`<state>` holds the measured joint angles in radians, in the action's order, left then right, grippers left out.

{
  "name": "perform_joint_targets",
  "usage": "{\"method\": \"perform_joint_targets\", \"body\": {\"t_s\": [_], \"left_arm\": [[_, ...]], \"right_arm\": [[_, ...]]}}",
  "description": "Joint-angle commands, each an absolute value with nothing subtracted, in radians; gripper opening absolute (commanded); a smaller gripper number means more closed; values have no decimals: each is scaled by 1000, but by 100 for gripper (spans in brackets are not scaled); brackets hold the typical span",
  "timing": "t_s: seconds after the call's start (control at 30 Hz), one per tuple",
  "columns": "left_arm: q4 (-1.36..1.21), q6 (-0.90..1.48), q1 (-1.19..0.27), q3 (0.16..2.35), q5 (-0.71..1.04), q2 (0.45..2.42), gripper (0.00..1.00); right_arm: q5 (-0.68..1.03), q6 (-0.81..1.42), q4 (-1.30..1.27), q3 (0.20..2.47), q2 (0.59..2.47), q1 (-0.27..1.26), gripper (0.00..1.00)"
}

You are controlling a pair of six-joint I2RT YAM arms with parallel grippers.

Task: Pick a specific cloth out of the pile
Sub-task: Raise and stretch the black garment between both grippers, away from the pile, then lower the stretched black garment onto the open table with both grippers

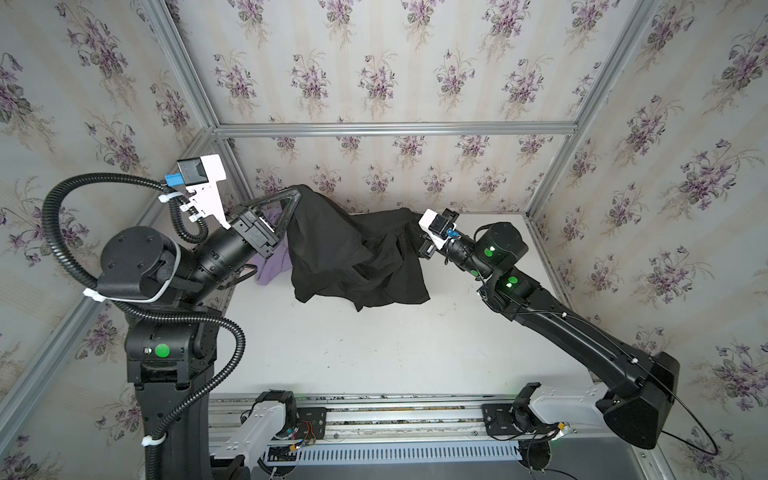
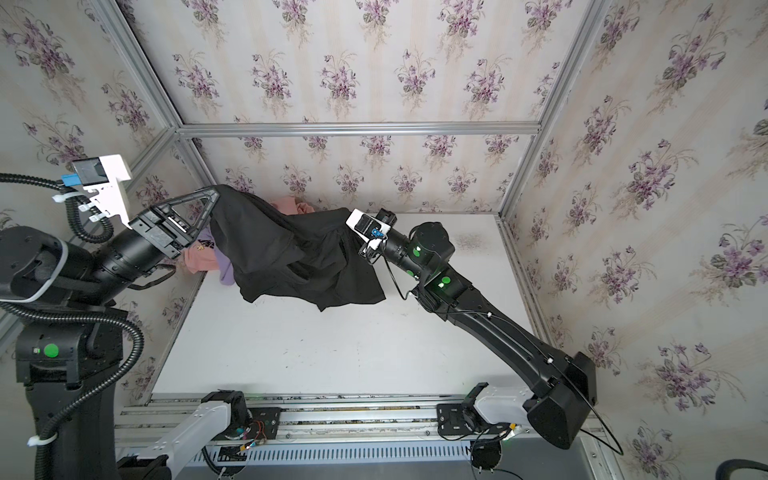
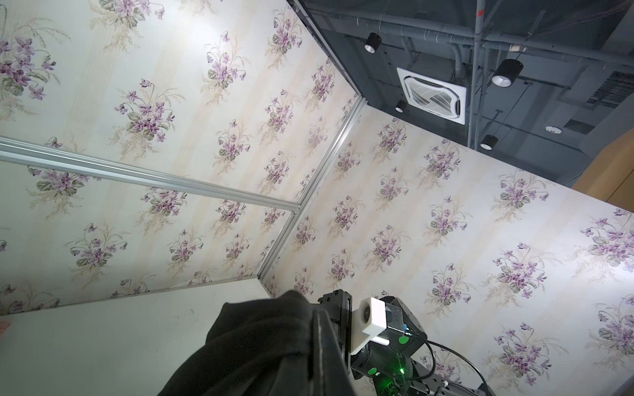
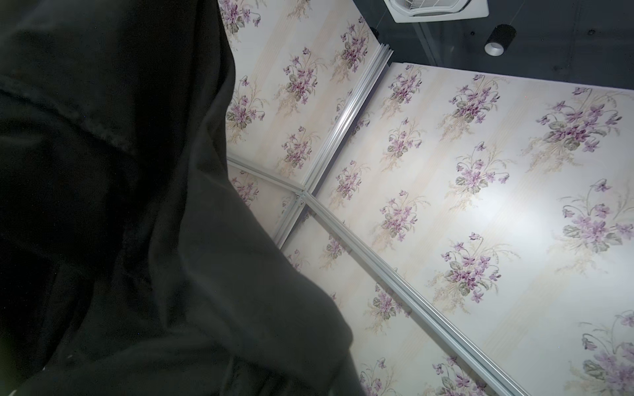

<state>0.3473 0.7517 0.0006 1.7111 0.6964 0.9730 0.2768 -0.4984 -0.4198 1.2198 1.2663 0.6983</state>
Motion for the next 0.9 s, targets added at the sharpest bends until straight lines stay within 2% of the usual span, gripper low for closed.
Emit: {"method": "perform_joint_targets", "body": {"t_s": [0.0,0.67,0.87], "left_arm": [[312,775,-33,1736,648,981,0],[313,810,-253,1821,586,1004,0],[314,777,-324,1744,563,981,0]], "right_arm": [[265,-506,-403,1249,1228,698,0],[213,-523,-154,1270,913,702,0],[218,-494,-115,1237,850,702,0]]}}
